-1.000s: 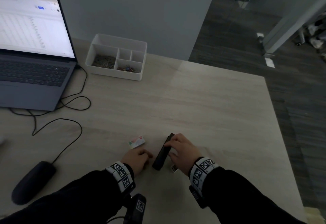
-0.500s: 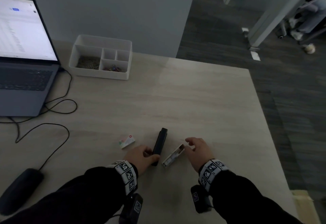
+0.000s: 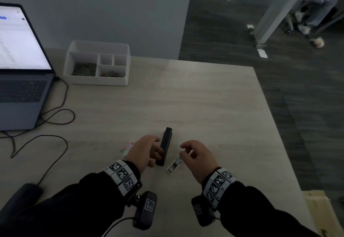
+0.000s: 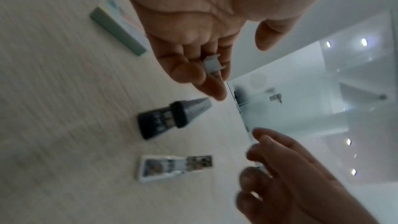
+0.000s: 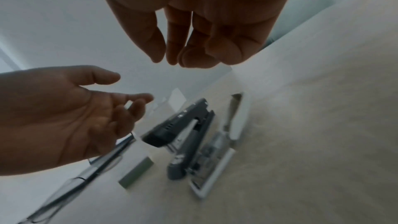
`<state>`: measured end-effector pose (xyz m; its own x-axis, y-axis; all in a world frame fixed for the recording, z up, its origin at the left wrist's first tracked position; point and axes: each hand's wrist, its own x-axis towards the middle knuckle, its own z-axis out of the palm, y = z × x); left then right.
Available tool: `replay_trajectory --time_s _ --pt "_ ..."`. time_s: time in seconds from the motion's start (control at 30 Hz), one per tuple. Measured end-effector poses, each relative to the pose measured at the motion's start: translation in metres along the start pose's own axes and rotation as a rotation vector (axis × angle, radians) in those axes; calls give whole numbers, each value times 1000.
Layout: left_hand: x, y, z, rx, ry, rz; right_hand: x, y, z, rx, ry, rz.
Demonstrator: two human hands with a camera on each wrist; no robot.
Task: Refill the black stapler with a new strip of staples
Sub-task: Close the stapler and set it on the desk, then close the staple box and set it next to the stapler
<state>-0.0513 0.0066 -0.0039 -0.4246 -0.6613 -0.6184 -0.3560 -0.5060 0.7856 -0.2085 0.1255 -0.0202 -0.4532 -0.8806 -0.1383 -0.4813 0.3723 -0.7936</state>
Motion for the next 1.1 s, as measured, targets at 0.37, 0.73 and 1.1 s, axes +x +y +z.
replay_trajectory --time_s 0.37,0.73,1.1 --pt "-20 6 23 -314 -202 -169 0 -30 5 -183 -141 -217" --pt "-20 -10 34 -21 -221 -167 -5 1 -2 56 -45 152" --pt "0 -33 24 944 -150 189 3 18 4 155 -121 381"
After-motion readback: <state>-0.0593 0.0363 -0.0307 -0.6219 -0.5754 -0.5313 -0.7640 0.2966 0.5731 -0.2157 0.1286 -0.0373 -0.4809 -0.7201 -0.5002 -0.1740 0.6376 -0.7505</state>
